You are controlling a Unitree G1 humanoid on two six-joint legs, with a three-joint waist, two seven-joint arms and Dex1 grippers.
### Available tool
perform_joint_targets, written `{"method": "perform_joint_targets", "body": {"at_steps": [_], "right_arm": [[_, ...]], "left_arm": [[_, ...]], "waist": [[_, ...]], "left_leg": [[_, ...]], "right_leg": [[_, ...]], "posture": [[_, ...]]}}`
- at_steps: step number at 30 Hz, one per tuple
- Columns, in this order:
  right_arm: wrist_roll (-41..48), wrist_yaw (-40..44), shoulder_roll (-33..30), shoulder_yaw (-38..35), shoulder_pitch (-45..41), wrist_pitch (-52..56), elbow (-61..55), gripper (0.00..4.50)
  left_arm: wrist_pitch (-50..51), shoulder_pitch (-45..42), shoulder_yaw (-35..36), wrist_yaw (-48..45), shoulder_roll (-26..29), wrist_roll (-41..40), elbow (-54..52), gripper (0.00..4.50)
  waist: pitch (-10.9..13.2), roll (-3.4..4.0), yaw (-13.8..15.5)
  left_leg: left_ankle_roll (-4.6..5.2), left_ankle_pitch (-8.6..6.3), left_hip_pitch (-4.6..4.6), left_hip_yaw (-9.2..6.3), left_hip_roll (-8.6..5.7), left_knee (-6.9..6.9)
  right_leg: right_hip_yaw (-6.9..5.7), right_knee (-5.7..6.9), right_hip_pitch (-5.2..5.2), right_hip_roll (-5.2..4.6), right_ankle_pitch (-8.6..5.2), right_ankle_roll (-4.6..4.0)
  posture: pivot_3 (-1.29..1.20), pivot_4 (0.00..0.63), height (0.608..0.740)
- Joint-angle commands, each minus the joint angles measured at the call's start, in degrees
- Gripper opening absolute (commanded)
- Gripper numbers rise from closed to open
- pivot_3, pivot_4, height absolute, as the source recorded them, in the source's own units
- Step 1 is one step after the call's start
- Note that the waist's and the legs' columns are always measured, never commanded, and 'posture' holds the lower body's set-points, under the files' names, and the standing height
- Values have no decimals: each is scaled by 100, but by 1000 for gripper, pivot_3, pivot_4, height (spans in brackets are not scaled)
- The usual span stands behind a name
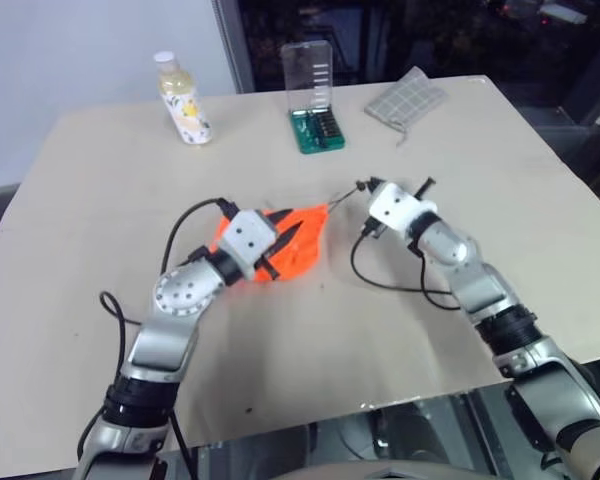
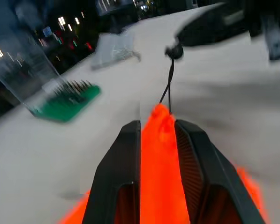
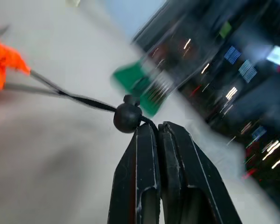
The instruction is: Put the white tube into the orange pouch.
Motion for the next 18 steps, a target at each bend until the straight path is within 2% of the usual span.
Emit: {"method": "perform_joint_targets", "body": {"at_steps": [1,5,13,18], "right_arm": [[-431,-442,-203,-123,-394,-1050,-15,53],[-671,-557,-303,-125,-653,-1791,-77,53],[-907,-491,-267,-58,-659,-2502,-250,53],[-1027,-451,-203,-16,-621,-2703,-290,53]], "left_arm": [[-590,-360,-144,22,44,328,68,1145],[-655,-792,-207,40,-158,305,74,1145],[-340,-1131,-146,131,-533,146,-49,1145],[748,-1210,159,143,-953,-836,-319,1145]], "waist": [[0,0,2],[1,-2,-6],[1,-2,-12],[2,-2,-15]], "left_leg": [[0,0,-9,0,-1,0],[0,0,-30,1,2,-1],[1,0,-28,15,2,1],[2,0,-25,15,3,6]], "right_leg": [[0,-1,-8,-2,0,0],[3,-2,-30,-1,0,0],[9,2,-28,0,0,0],[12,12,-28,1,0,0]], "posture": [[0,150,740],[0,150,740],[0,150,740],[0,150,740]]}}
